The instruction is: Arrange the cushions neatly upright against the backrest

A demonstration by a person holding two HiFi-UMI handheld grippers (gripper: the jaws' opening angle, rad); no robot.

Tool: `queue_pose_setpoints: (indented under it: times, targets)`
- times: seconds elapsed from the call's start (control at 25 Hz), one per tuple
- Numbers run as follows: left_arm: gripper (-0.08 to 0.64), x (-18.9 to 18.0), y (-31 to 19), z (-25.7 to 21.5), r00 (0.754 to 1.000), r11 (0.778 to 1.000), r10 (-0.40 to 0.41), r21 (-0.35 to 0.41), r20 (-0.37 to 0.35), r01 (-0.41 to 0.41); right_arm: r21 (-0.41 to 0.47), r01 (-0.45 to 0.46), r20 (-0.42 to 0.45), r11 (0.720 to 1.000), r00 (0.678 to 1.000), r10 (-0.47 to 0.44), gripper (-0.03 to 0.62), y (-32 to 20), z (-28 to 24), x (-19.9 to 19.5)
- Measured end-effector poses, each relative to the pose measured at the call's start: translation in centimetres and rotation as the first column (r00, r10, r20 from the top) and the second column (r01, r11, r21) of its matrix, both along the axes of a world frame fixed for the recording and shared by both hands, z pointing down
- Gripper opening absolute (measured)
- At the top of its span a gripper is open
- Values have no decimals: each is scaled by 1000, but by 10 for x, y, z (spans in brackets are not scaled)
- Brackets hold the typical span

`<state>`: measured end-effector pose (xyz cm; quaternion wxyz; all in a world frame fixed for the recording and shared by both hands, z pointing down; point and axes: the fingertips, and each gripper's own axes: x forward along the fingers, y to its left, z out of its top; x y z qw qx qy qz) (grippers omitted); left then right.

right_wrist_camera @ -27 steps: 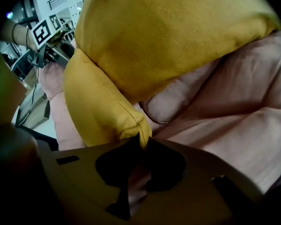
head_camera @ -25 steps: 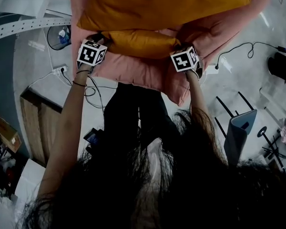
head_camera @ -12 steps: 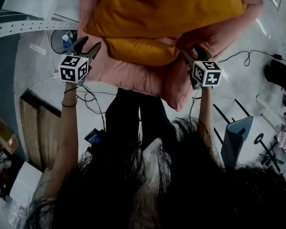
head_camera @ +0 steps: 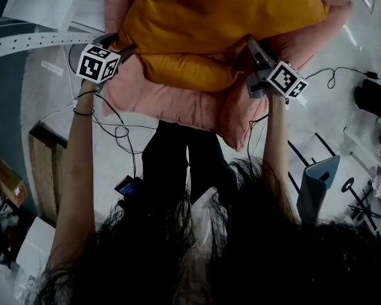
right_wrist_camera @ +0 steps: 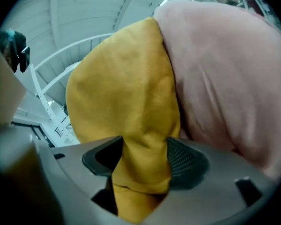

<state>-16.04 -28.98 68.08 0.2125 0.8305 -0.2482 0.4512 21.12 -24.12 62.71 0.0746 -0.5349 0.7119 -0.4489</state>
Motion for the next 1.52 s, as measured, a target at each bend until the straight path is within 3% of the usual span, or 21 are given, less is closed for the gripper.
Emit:
queue_pose_setpoints:
  times: [0.16,0.36,0.52,0.64,0.8,0.88,1.0,1.12,1.28,1.52]
  targets:
    - [301,5,-3,3,998,999,-45,9,-35,45,23,-4,11,1000,1000,3,281,-11,2,0]
    - [208,20,0,0,992,995,-102,5,-69,102,55,-26,14,998,1000,25,118,-4,-11,1]
    - [166,36,-1,4,993,994,-108,-28,-58,106,130,-57,23,990,998,55,59,5,-38,10]
    - [152,55,5,20,998,997,-53,-64,-25,52,180,-69,-17,981,997,73,51,7,-67,18]
    - [150,83,17,52,999,991,-41,-131,10,41,178,5,-162,984,987,24,46,14,-79,30]
    - [150,93,20,68,996,981,-92,-170,2,91,168,34,-206,985,979,1,46,14,-78,35]
    - [153,84,14,88,973,956,-230,-190,-7,225,158,50,-204,986,979,-17,46,7,-71,31]
    - [170,71,10,83,962,944,-273,-200,-21,264,142,28,-204,989,979,2,46,-1,-71,21]
    - [190,64,14,67,963,949,-266,-180,-29,257,121,11,-257,993,966,20,48,-9,-69,23]
    - [210,45,27,27,953,957,-287,-57,-98,283,109,21,-298,994,954,13,48,-9,-55,26]
